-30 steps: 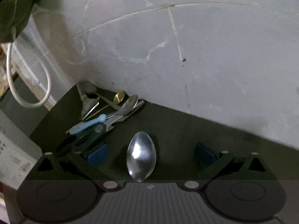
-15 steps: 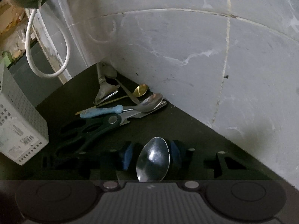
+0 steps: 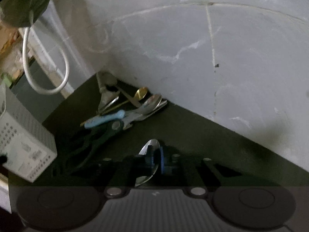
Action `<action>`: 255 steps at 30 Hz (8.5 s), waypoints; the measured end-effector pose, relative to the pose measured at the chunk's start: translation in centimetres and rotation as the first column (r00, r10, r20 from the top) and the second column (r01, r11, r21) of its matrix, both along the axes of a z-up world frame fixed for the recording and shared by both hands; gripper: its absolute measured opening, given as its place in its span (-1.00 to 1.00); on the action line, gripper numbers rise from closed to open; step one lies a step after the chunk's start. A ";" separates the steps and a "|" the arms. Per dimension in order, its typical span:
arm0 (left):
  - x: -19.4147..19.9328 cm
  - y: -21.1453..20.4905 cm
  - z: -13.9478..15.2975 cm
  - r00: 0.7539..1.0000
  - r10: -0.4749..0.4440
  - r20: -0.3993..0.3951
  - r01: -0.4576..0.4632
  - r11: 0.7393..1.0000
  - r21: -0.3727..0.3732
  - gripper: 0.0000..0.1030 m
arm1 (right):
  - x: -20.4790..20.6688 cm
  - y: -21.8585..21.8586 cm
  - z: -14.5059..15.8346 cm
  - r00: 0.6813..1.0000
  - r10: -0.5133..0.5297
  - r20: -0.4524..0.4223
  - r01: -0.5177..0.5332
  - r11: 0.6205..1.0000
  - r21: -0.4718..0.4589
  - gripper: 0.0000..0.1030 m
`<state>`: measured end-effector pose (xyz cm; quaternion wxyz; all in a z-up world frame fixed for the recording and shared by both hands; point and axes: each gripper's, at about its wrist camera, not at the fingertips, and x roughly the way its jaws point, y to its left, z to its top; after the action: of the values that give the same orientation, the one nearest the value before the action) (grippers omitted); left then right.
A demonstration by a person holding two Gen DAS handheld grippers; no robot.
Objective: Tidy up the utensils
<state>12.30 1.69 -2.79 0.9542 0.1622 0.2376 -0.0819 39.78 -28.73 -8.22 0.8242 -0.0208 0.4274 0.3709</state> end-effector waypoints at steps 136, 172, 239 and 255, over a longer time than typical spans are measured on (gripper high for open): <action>-0.3 2.8 -0.5 0.991 -0.127 0.037 0.128 0.991 -0.034 0.58 | -21.3 9.2 2.1 0.896 -0.442 0.045 0.444 0.895 -0.050 0.95; -0.6 2.0 -0.5 0.996 -0.074 0.039 0.076 0.997 -0.029 0.59 | -17.3 10.8 1.3 0.908 -0.416 -0.047 0.417 0.909 0.006 -0.73; -0.7 2.6 -0.7 0.993 -0.107 0.058 0.109 0.993 -0.036 0.58 | -18.9 14.7 3.2 0.886 -0.373 0.275 0.397 0.917 -0.035 -0.94; -0.7 2.8 -0.6 0.993 -0.109 0.052 0.110 0.993 -0.036 0.58 | -20.6 16.6 16.6 0.863 -0.376 0.337 0.073 0.753 0.653 -0.94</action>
<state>11.62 4.53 -3.41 0.9569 0.1586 0.2029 -0.1346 19.13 -12.11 8.43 0.8992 0.2193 0.0786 0.3704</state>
